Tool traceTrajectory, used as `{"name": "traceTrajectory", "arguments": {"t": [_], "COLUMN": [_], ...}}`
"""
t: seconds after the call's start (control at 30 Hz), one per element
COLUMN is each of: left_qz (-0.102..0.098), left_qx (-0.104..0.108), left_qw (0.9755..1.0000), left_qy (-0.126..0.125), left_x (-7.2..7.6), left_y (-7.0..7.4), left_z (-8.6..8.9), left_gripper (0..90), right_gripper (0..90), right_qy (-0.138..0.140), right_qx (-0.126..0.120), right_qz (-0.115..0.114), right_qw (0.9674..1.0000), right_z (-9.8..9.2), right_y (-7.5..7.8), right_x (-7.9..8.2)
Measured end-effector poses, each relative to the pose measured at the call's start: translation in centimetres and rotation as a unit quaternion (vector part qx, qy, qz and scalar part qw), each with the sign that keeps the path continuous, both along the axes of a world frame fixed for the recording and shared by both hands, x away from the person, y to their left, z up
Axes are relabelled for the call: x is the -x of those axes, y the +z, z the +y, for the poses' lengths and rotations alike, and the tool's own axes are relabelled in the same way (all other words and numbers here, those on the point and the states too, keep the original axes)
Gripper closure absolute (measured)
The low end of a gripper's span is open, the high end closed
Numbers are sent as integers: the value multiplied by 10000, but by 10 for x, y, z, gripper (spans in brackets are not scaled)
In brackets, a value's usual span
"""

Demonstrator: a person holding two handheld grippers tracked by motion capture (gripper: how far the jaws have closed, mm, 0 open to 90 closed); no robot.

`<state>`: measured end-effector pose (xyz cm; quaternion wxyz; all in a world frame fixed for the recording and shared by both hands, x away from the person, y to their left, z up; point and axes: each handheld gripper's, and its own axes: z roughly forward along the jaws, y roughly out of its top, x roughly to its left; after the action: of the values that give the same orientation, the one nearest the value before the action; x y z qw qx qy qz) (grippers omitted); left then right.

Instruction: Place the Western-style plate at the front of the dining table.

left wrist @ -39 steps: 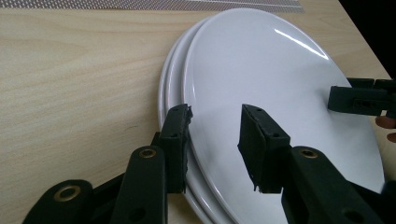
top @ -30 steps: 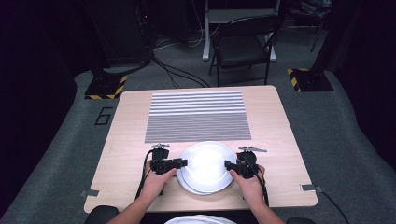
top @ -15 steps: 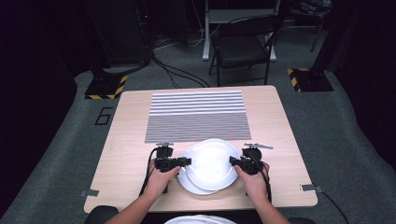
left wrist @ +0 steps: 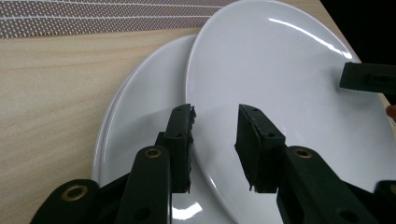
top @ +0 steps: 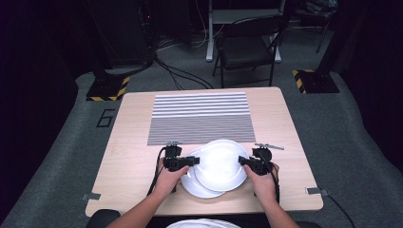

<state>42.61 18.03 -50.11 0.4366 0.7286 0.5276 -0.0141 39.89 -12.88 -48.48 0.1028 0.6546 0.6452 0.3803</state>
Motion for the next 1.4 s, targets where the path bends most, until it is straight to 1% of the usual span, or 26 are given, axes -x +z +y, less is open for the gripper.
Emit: {"name": "traceTrajectory", "arguments": {"t": [0.07, 0.1, 0.17, 0.23, 0.27, 0.3, 0.33, 0.37, 0.4, 0.47, 0.53, 0.63, 0.67, 0.7, 0.73, 0.8, 0.9, 0.93, 1.0, 1.03, 1.07, 1.13, 1.17, 1.23, 1.33, 1.4], "left_qz": [32, 16, 16, 39, -3, 5, 9, 20, 15, 47, 66, 62, 68, 59, 43, 64, 64, 62, 17, 30, 9, -30, -50, -54, -43, -32], "left_qx": [-10, -15, -49, -4, -68, -61, -86, -80, -83, -43, -31, -66, -65, -68, -88, -66, -46, -71, -122, -143, -185, -261, -283, -280, -260, -262], "left_qw": [10000, 10000, 10000, 10000, 9999, 10000, 9999, 10000, 10000, 10000, 10000, 9999, 9999, 9999, 9999, 9999, 10000, 9999, 9999, 9999, 9998, 9996, 9995, 9995, 9996, 9996], "left_qy": [-7, 32, -12, 0, -75, -41, -66, -33, -34, -21, -21, -57, -56, -66, -90, -78, -45, -81, -79, -88, -107, -115, -103, -110, -110, -93], "left_x": [0, 0, 0, 1, 1, 2, 2, 2, 2, 2, 2, 2, 3, 2, 2, 3, 4, 4, 5, 5, 6, 8, 10, 11, 14, 17], "left_y": [-1, -2, -2, -2, -3, -3, -4, -4, -4, -5, -5, -5, -5, -5, -6, -5, -6, -6, -6, -5, -5, -4, -4, -4, -4, -4], "left_z": [-1, -2, -3, -4, -4, -5, -5, -6, -6, -7, -7, -7, -8, -8, -7, -8, -9, -9, -10, -10, -10, -10, -11, -11, -11, -11], "left_gripper": [657, 657, 657, 657, 658, 658, 658, 659, 659, 658, 658, 658, 658, 658, 658, 658, 658, 658, 660, 660, 662, 663, 663, 660, 654, 649], "right_gripper": [605, 608, 615, 618, 622, 624, 633, 642, 643, 640, 632, 628, 629, 635, 645, 666, 689, 693, 701, 703, 706, 706, 706, 703, 701, 700], "right_qy": [39, 29, 35, 46, 44, 66, 85, 127, 124, 173, 184, 191, 213, 256, 256, 252, 216, 227, 159, 192, 128, 157, 131, 132, 100, 90], "right_qx": [33, 39, 69, 87, 100, 142, 185, 287, 326, 361, 301, 341, 373, 473, 463, 530, 528, 568, 494, 500, 432, 429, 404, 382, 292, 266], "right_qz": [-30, -17, -10, 0, 3, -2, 16, 59, 102, 119, 190, 215, 205, 200, 227, 227, 226, 159, 172, 132, 148, 107, 142, 119, 180, 153], "right_qw": [10000, 10000, 10000, 10000, 9999, 9999, 9998, 9995, 9993, 9991, 9992, 9990, 9989, 9984, 9983, 9980, 9981, 9980, 9985, 9985, 9989, 9989, 9990, 9991, 9994, 9995], "right_z": [-1, -1, -1, -3, -4, -4, -5, -5, -6, -8, -11, -12, -11, -11, -10, -8, -8, -9, -9, -10, -10, -11, -11, -11, -13, -14], "right_y": [0, 0, 0, 1, 2, 2, 3, 5, 6, 7, 9, 11, 11, 10, 10, 10, 12, 11, 11, 10, 10, 9, 9, 7, 5, 4], "right_x": [0, 0, 1, 1, 2, 2, 3, 4, 4, 4, 5, 9, 11, 13, 14, 18, 21, 22, 25, 25, 26, 26, 26, 26, 26, 26]}}
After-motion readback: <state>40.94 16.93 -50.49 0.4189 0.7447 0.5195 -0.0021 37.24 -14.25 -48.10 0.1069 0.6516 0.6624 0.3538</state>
